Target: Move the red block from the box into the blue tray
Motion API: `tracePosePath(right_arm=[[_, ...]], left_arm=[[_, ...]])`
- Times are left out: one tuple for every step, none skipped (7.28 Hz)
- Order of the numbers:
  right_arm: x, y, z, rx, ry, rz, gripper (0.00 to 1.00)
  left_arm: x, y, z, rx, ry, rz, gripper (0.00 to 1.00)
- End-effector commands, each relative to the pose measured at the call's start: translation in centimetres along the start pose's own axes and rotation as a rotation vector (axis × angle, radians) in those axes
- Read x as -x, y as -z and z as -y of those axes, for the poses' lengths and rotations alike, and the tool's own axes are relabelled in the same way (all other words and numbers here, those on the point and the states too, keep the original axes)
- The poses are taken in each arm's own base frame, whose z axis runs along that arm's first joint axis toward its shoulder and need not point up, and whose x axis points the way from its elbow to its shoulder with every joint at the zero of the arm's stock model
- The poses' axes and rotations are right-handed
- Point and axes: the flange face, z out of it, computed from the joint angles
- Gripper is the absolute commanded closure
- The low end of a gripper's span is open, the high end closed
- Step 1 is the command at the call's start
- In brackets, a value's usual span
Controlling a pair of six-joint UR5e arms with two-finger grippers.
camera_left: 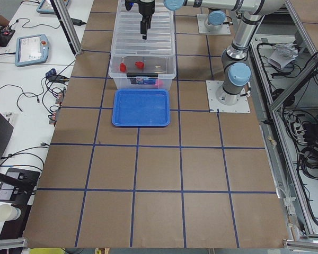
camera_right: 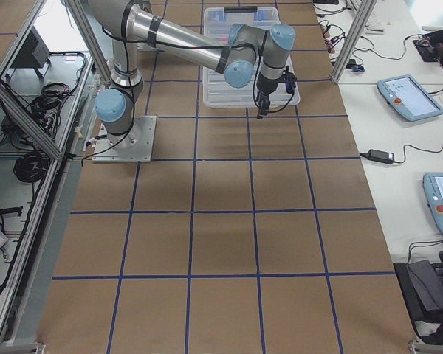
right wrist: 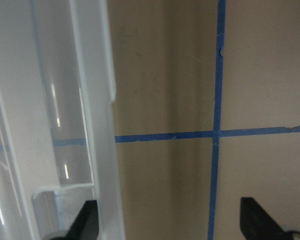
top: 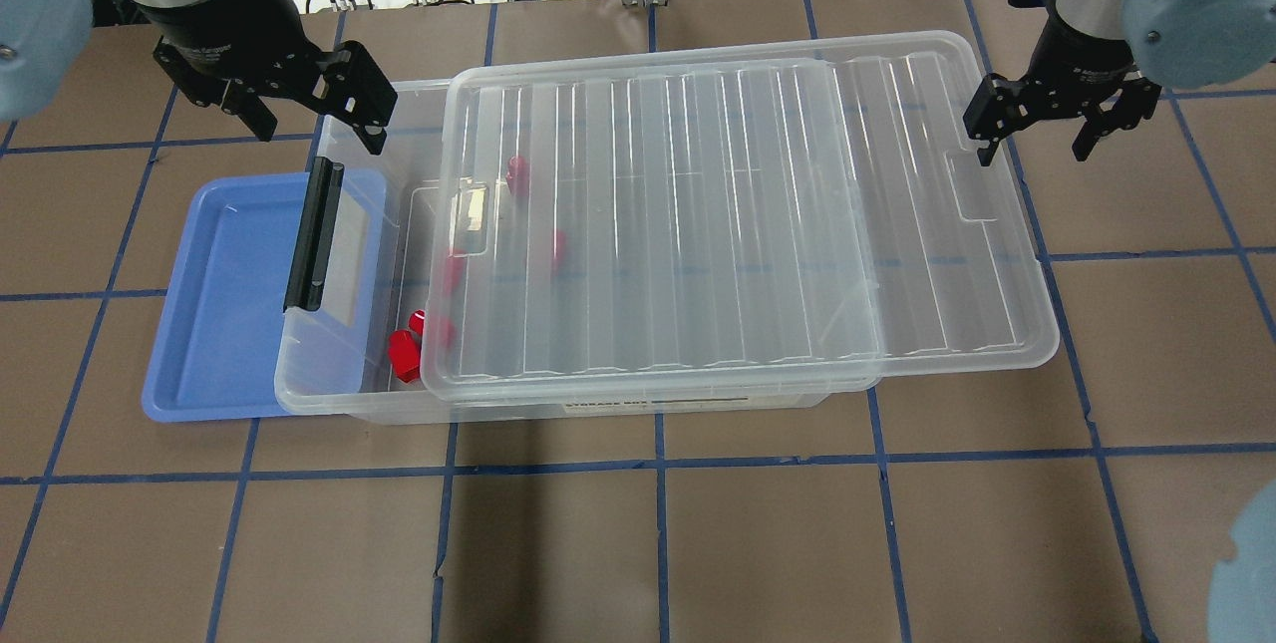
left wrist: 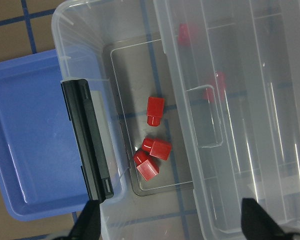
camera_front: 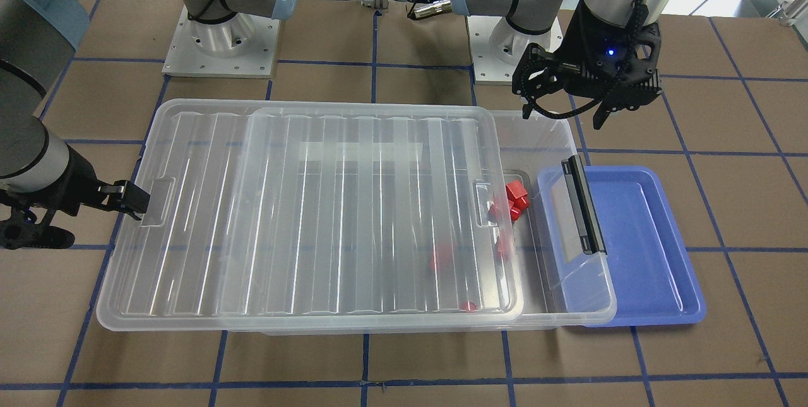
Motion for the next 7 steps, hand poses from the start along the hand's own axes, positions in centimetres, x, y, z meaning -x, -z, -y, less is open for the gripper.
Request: tracePosePath(right_arm=[[-1.7,0.2,0.2,-0.017,0.052,-0.056,0.00],[-1.9,0.3,0.2,-0.018,0.052,-0.065,0.00],[-1.9,0.3,0.2,-0.018,0.053,-0.065,0.00],[-2.9,0.2,0.2,-0.015,0.076,-0.063,0.00],[-3.8,0.2,0.2,-0.016,0.084,-0.063,0.00],[-4.0,0.2,0.1,-0.015,0.082,-0.064,0.00],[-4.0,0.0,0.2,-0.013,0.102,-0.064,0.00]], left_arm=[[0.0,0.0,0.2,0.002,-0.001,0.006,0.00],[0.3,0.0,0.6,0.003,0.019,0.011,0.00],[0.0,-0.3,1.0,0.005,0.011,-0.003,0.00],[0.3,-1.1,1.4,0.026,0.003,-0.004,0.00],[0.2,-1.2,1.5,0.029,0.003,-0.008,0.00],[0.3,-2.6,1.4,0.061,0.002,-0.001,0.00],[0.3,-3.8,1.6,0.102,0.002,-0.006,0.00]])
